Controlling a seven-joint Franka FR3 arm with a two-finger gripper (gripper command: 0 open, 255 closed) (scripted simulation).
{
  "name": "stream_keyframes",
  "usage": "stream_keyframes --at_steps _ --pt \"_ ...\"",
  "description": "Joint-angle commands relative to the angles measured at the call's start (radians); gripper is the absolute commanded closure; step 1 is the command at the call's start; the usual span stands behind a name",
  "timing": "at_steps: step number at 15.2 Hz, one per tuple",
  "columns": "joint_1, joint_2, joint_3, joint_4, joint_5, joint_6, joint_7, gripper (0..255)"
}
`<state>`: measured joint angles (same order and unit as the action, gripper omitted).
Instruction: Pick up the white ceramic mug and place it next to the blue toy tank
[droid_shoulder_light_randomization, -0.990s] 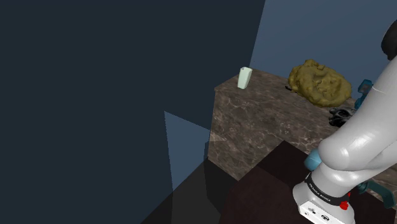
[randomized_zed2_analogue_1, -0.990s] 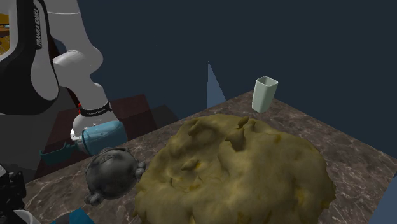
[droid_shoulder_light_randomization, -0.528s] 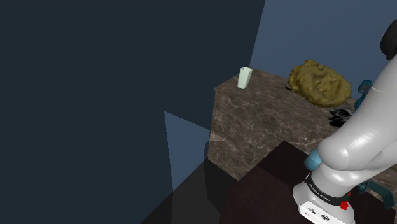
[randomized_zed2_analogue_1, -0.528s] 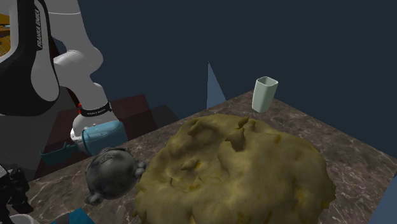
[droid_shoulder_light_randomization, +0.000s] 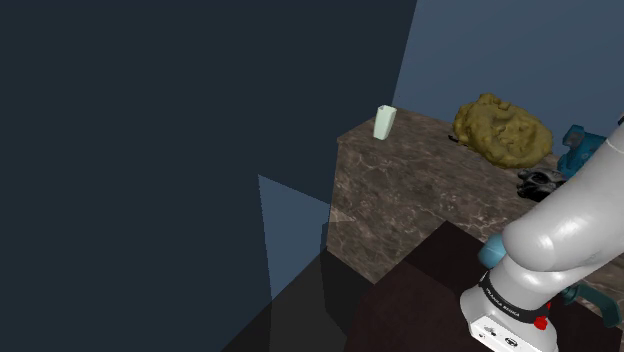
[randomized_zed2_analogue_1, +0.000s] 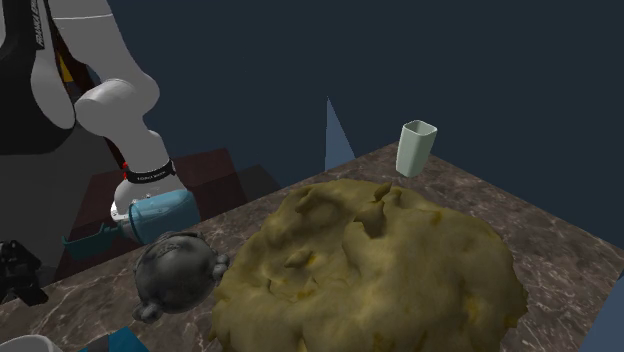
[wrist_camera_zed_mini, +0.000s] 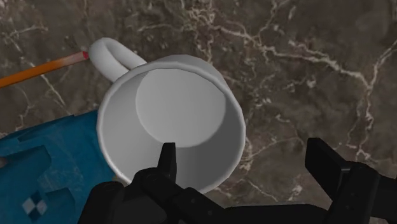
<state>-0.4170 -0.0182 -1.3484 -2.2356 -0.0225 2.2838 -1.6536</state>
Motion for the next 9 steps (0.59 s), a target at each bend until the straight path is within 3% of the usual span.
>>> stream_keyframes --at_steps 1,2,9 --pt "0.007 -0.137 0.017 0.025 -0.191 -0.068 0.132 0" --pt "-0.027 -0.119 0.047 0.024 -0.168 -0.064 0.115 0" --pt "-0.034 -0.116 0.054 0.024 -0.163 -0.064 0.112 0"
